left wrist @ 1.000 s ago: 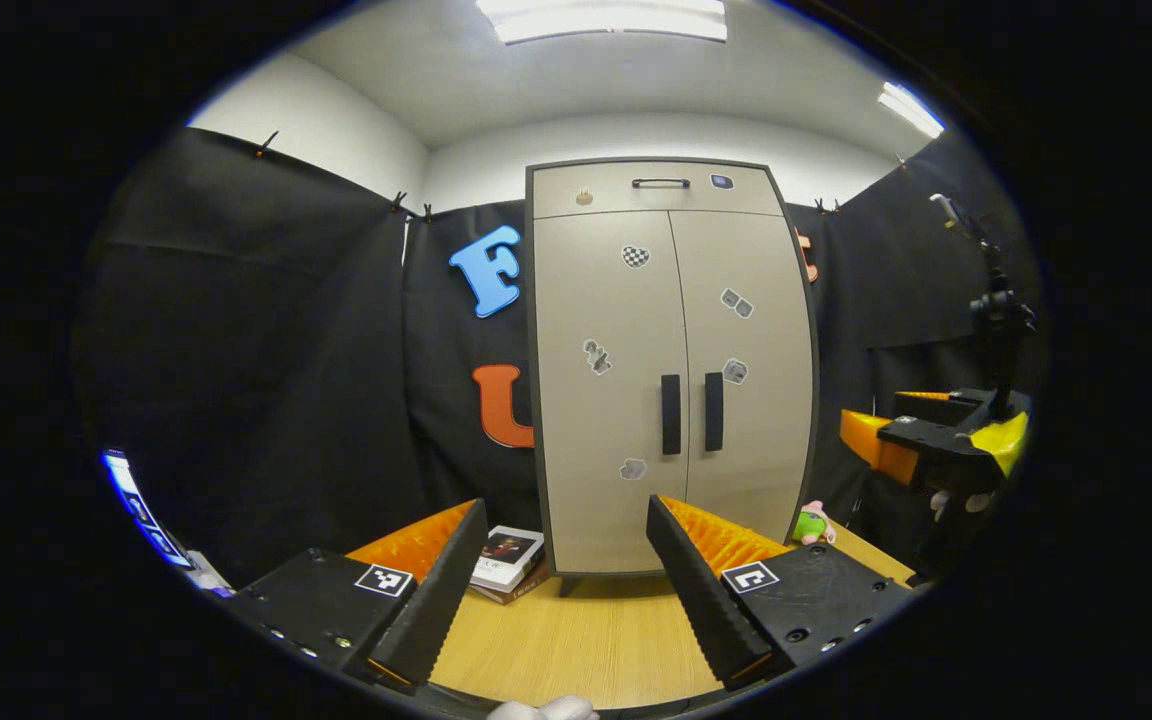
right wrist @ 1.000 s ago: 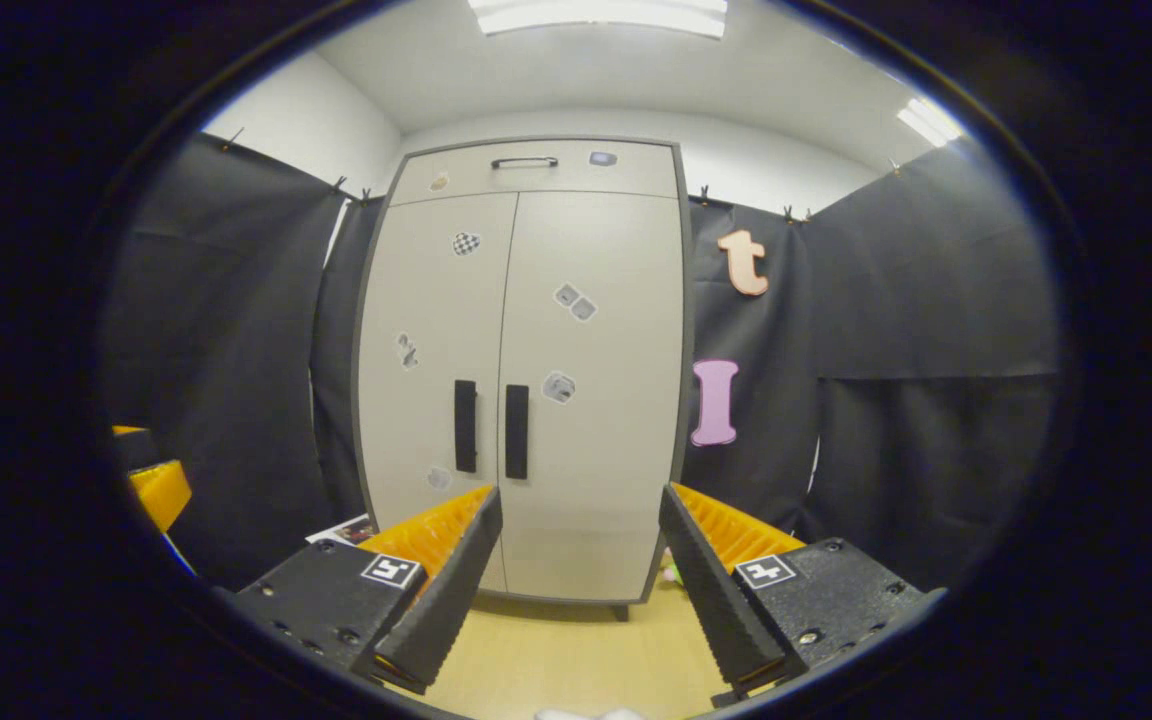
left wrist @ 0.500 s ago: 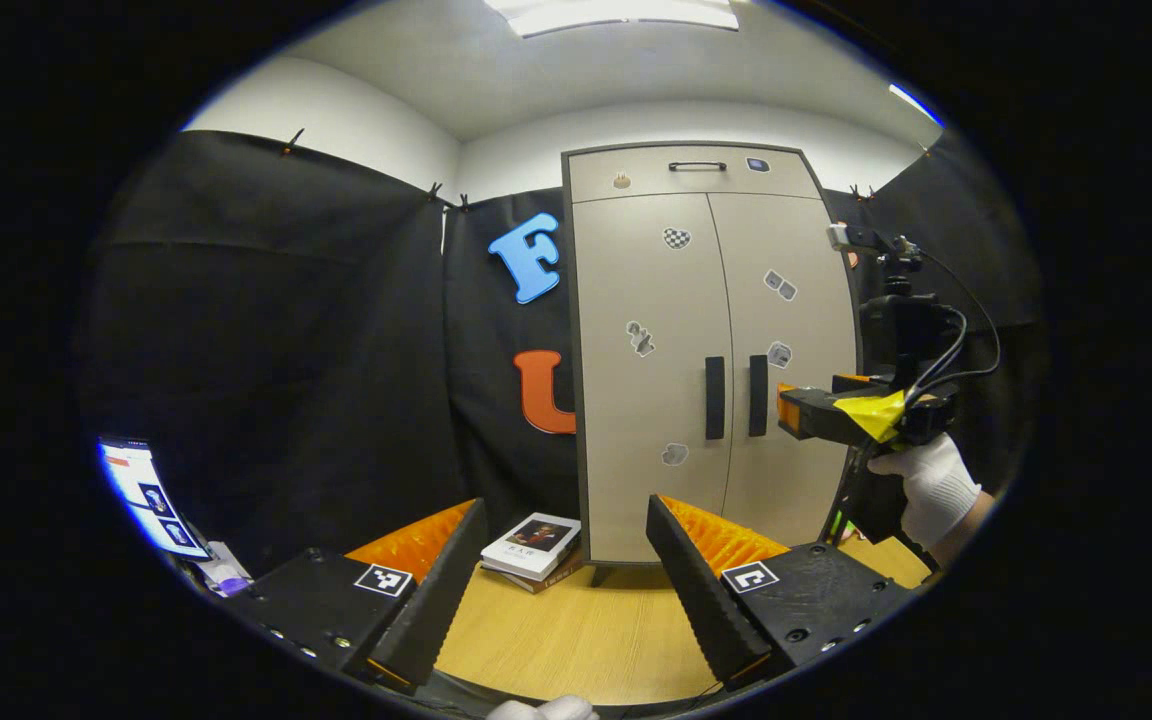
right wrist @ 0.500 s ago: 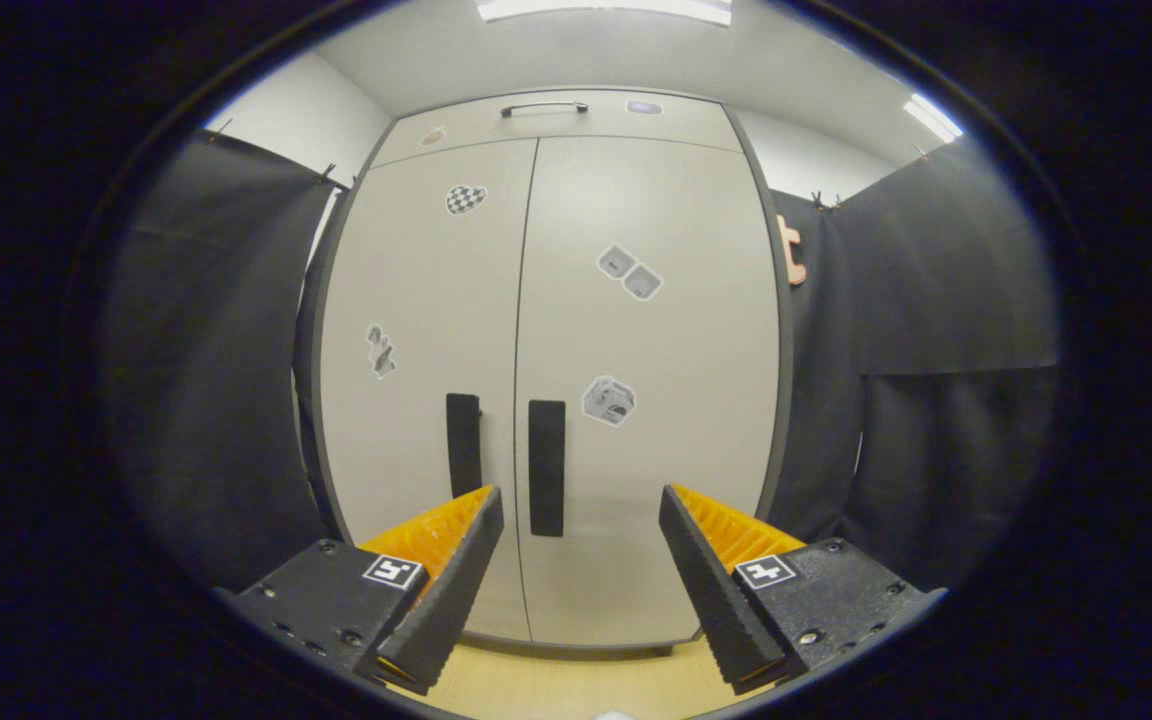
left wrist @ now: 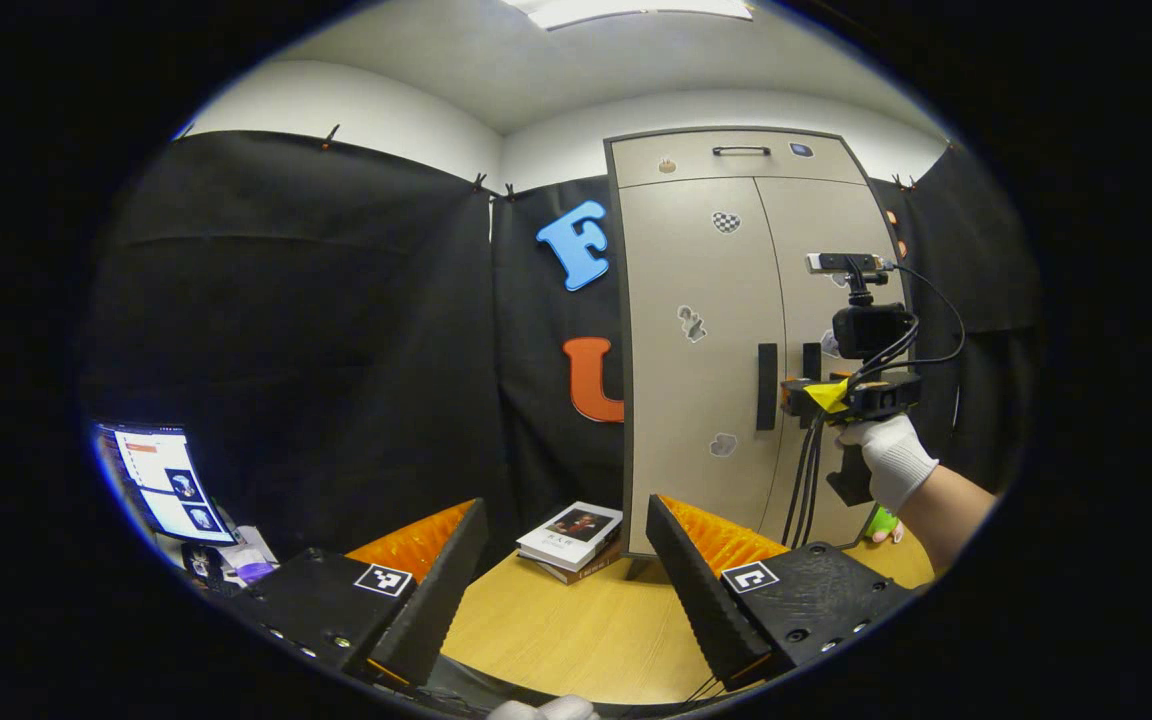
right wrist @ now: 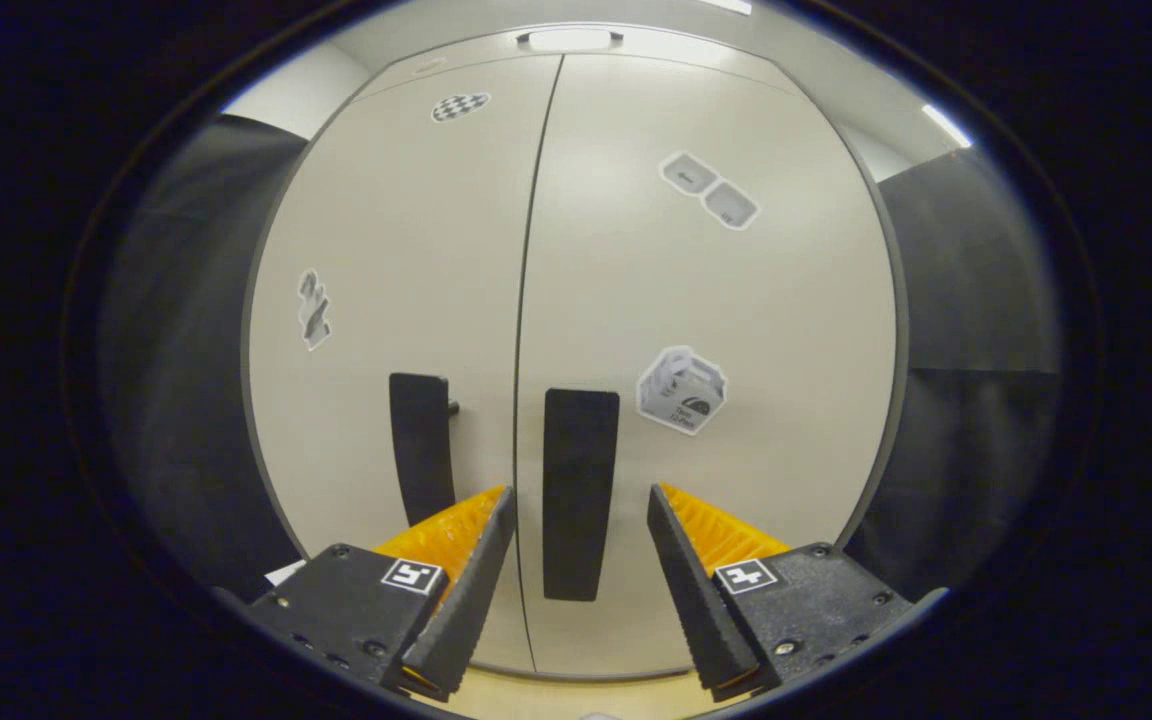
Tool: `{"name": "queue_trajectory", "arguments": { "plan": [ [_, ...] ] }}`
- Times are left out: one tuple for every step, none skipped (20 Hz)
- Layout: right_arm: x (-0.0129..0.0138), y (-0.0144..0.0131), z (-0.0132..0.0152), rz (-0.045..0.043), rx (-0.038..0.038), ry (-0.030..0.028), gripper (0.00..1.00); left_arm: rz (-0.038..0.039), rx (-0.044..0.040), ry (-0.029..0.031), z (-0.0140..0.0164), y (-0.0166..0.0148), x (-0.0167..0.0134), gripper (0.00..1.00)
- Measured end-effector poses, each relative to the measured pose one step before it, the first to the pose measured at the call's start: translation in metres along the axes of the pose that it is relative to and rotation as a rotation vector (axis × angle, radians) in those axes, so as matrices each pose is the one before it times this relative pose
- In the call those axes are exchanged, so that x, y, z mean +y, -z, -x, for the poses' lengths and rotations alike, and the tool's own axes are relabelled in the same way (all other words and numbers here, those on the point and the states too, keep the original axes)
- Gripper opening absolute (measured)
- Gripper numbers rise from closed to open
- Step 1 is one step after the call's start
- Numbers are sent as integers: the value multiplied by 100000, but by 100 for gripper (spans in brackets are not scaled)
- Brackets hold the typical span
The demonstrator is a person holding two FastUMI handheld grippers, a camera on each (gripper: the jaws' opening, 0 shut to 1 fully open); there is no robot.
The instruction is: Open the right door of the double-door shoe cabinet with the right hand, and open the left door with the left hand.
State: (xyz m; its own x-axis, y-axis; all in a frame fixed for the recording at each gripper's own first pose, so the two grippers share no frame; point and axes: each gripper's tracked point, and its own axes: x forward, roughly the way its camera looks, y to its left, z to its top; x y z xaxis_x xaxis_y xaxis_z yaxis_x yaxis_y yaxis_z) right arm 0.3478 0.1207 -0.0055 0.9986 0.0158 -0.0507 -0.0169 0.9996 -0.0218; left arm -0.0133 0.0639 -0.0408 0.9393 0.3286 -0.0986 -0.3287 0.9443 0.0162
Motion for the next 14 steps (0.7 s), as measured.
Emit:
{"name": "queue_trajectory", "arguments": {
  "plan": [
    [297,224,-338,-675,906,-465,83,321,636,-824,-186,151,115,97],
    [-79,104,-211,-759,545,143,80,163,416,-945,-73,76,215,96],
    [-203,25,-309,-664,12,907,77,218,154,-756,-43,38,87,96],
    [-275,136,-204,-310,536,1373,69,250,89,-600,61,-42,55,96],
    [-117,149,-103,-808,489,416,65,202,-54,-362,-3,-25,82,96],
    [-26,69,2,-1011,-534,216,55,-17,-82,-335,-2,21,95,96],
    [198,-27,71,-355,588,-1042,52,-93,-297,-260,30,-58,94,96],
    [162,19,-133,-34,89,-501,45,-71,-163,-286,-37,1,69,96],
    [18,40,64,594,256,632,42,37,210,-222,-9,129,82,96],
    [15,64,2,1094,572,506,37,251,200,131,94,42,45,96],
    [20,-5,118,335,233,116,36,167,-425,-194,166,-191,270,96],
    [-50,53,-119,97,271,-336,34,183,-441,-35,243,-160,293,96],
    [-4,-6,77,-531,389,-590,34,118,-262,155,319,-39,329,96],
    [-21,30,106,-600,48,-594,31,-15,-80,146,199,-36,162,96]
  ]
}}
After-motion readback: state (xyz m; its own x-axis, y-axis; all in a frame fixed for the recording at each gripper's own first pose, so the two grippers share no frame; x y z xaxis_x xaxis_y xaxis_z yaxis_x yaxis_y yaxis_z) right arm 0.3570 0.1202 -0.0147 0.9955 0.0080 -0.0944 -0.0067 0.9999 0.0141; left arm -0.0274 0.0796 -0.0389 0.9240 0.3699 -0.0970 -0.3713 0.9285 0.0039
